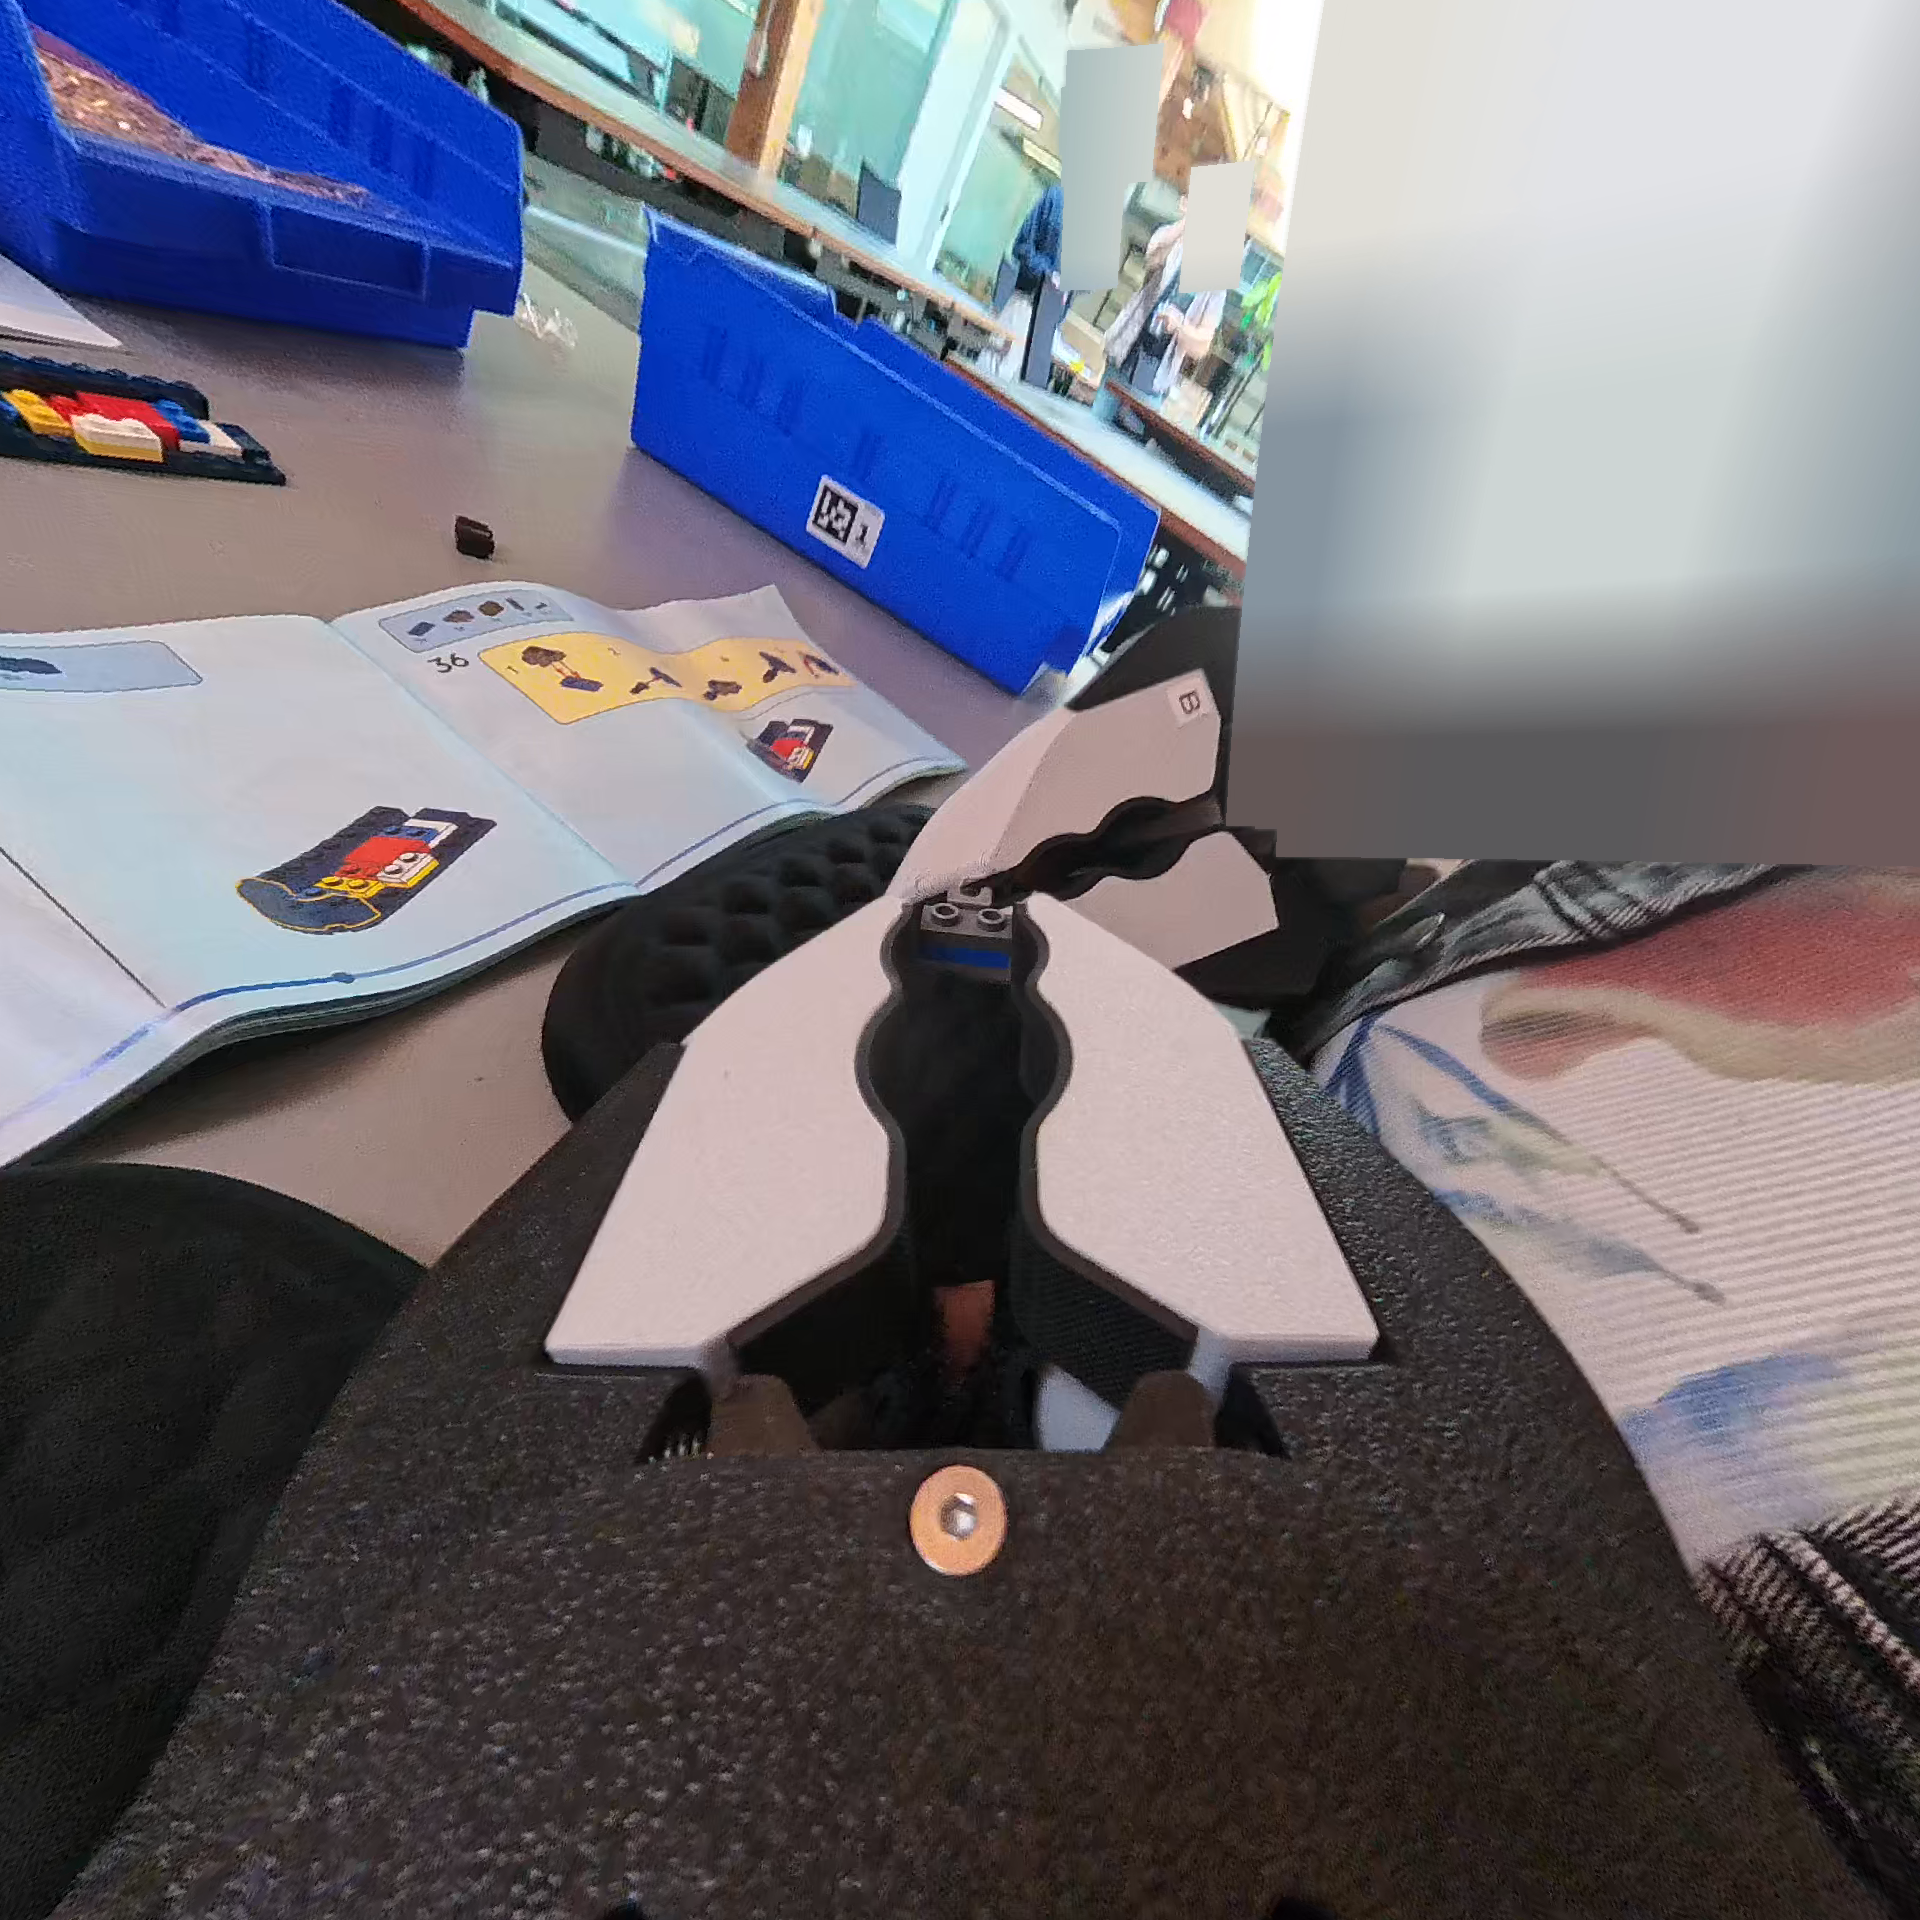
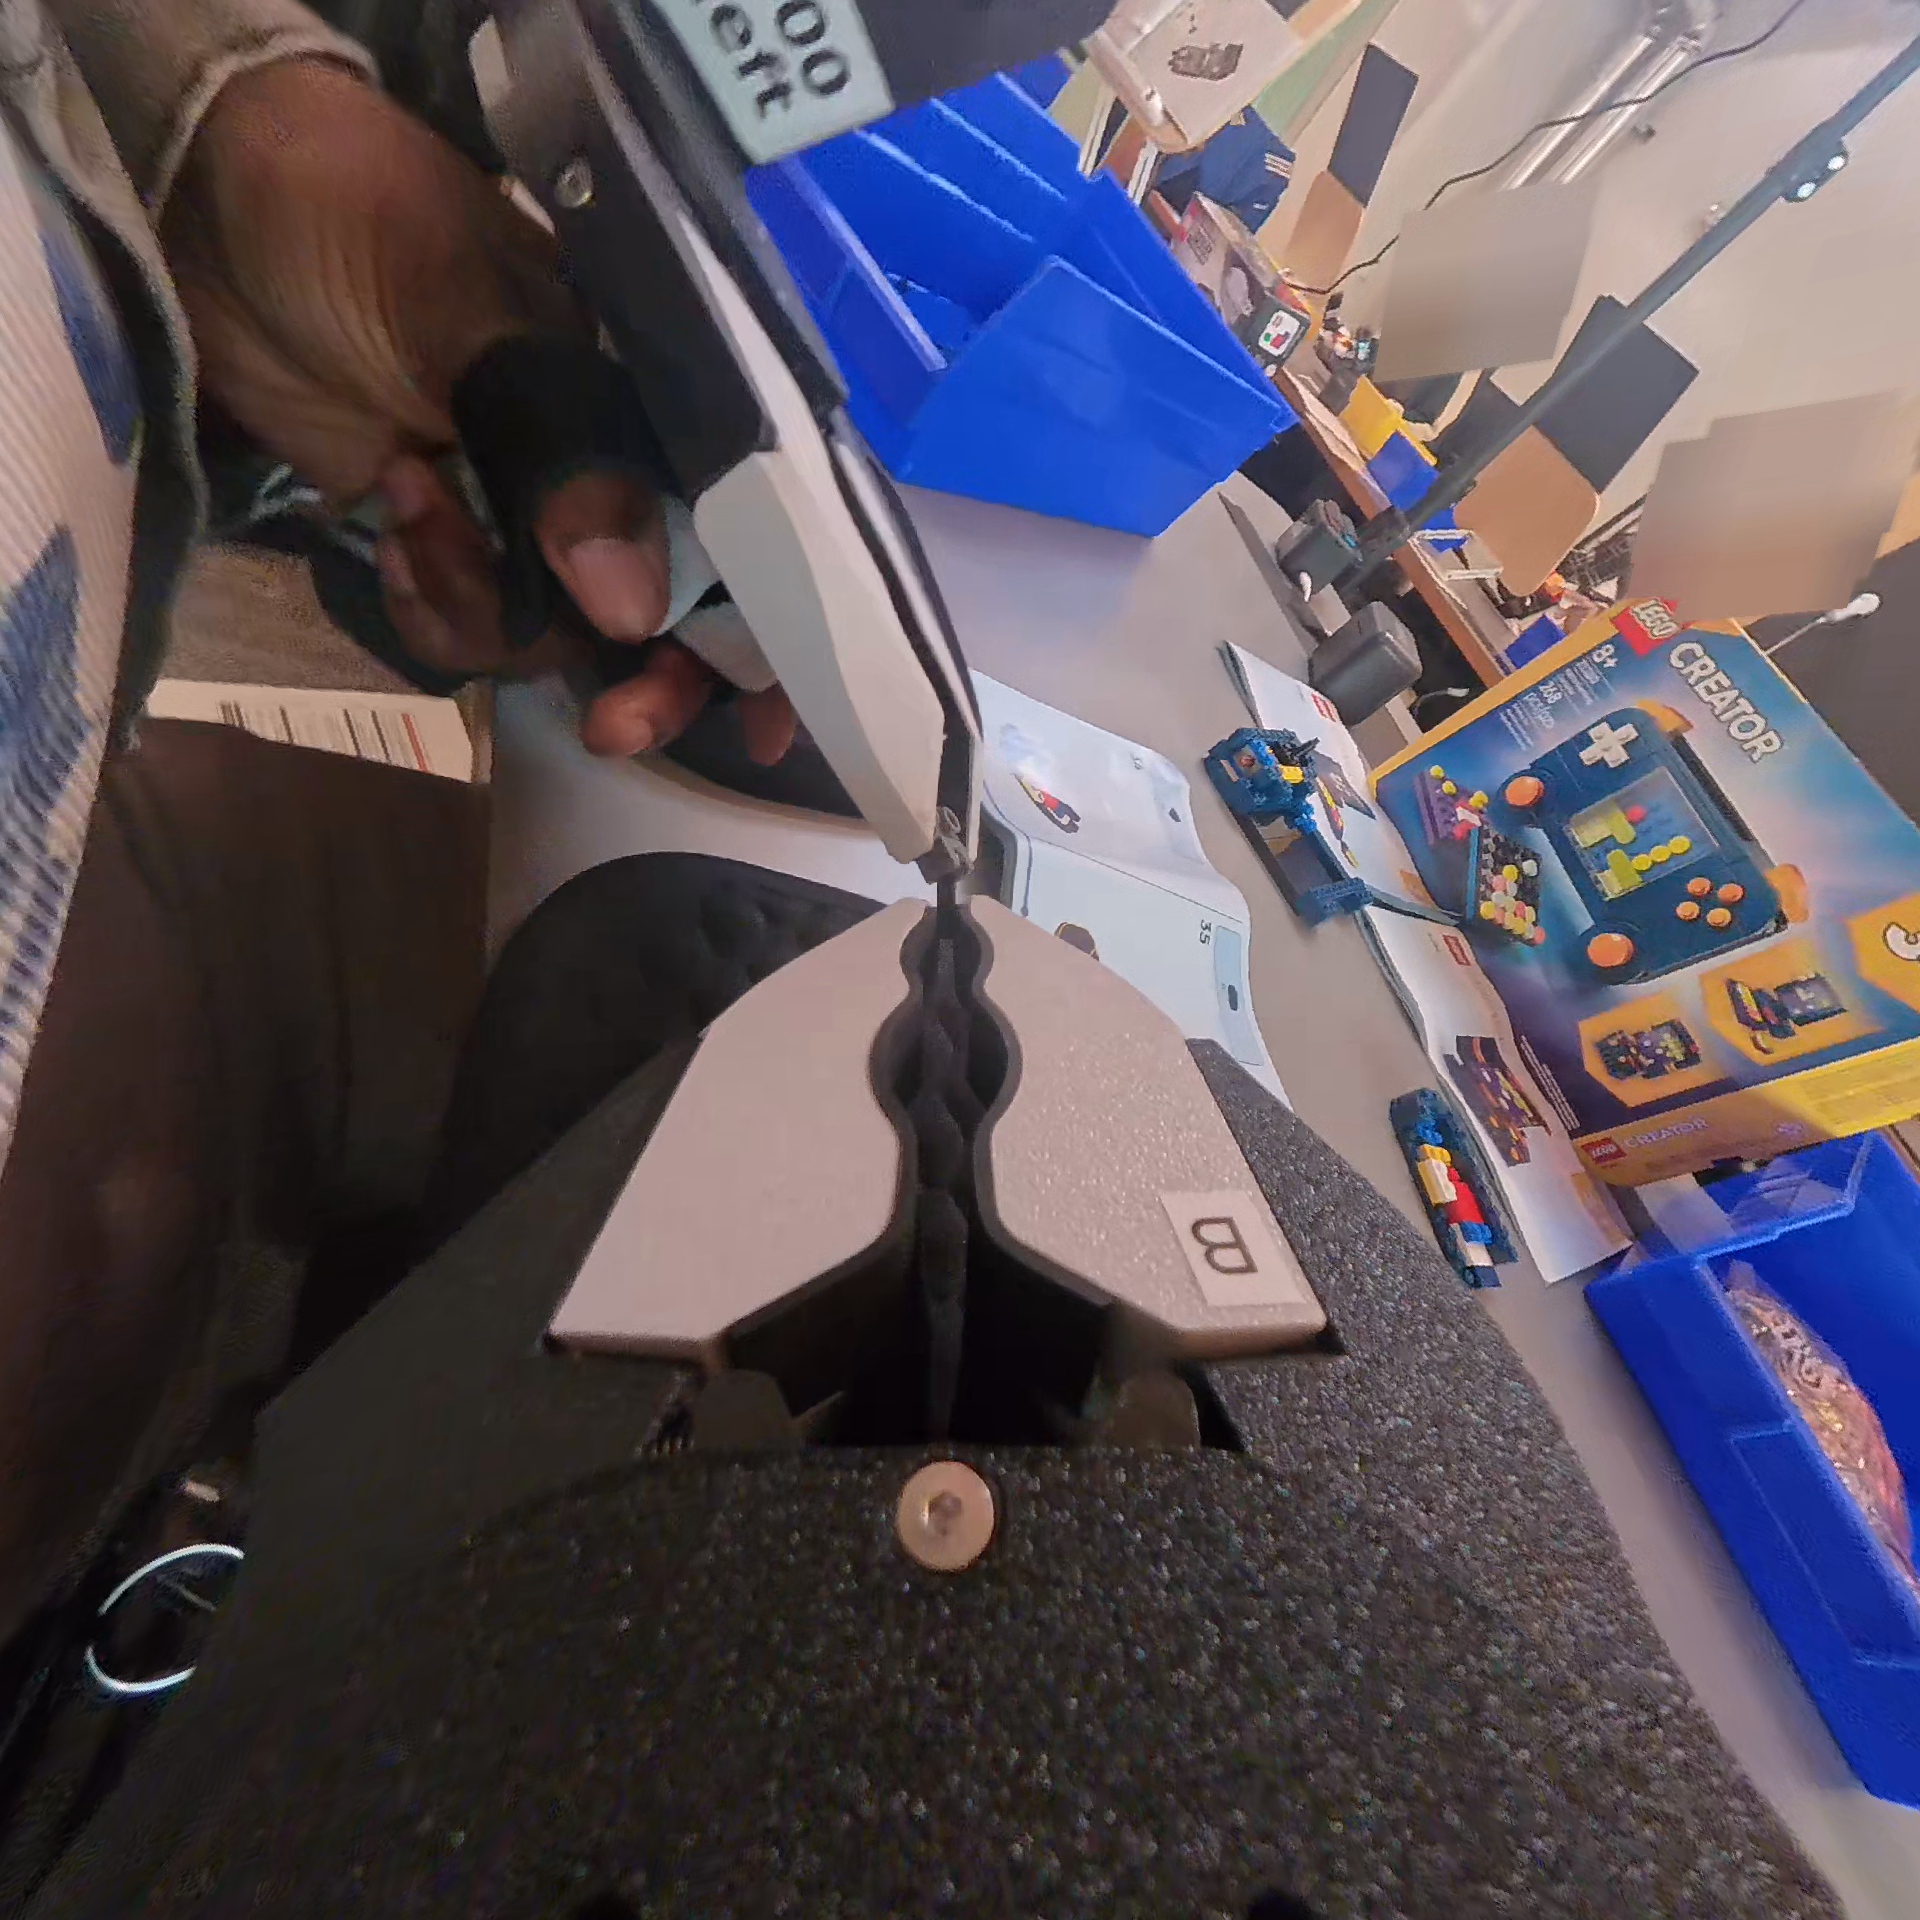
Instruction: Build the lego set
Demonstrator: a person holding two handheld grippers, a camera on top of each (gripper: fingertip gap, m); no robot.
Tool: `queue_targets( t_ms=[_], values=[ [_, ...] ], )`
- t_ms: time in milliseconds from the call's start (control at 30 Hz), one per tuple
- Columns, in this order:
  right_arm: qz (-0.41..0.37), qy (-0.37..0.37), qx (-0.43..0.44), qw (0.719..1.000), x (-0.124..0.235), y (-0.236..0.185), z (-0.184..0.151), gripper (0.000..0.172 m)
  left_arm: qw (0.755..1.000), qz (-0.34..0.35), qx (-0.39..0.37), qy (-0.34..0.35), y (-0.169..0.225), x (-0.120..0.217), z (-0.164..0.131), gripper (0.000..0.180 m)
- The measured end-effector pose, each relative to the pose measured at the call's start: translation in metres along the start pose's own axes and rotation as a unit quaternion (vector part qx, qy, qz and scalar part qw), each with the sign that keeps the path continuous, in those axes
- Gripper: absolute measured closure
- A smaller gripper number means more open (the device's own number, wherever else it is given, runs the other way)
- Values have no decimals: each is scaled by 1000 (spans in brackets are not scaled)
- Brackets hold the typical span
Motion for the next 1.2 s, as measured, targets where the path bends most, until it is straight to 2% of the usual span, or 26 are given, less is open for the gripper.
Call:
queue_targets(
  t_ms=[233, 367, 533, 767, 1067, 1133, 1167, 1200],
  values=[
    [44, -73, 183, 979, -5, -10, 0, 169, 987, 29, -63, -142, 1, 3, -8, 164],
    [99, -118, 281, 947, -8, -11, -2, 170, 972, 37, -80, -218, -2, -1, -10, 165],
    [154, -150, 354, 910, -8, -9, -6, 170, 957, 16, -77, -280, -6, -10, -11, 165],
    [166, -165, 332, 914, -8, -11, -15, 170, 953, 1, -49, -298, -12, -18, -17, 165],
    [180, -192, 357, 896, -9, -12, -15, 170, 938, 14, -71, -339, -11, -21, -16, 165],
    [179, -184, 318, 913, -9, -10, -16, 170, 942, 14, -69, -328, -12, -20, -16, 164],
    [179, -173, 275, 929, -9, -7, -16, 169, 948, 8, -67, -312, -12, -20, -14, 164],
    [180, -154, 210, 949, -8, -4, -15, 161, 955, -10, -69, -287, -10, -20, -12, 164]
  ],
)
Point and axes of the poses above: each gripper's, where its closed fingertips meet, x back along the fingers, z out of its top, y = z × x across the jaws, the point moved 5 cm from there along x, back along the fingers, and after that the axes turned 3 degrees about z, right-handed, at the moved point
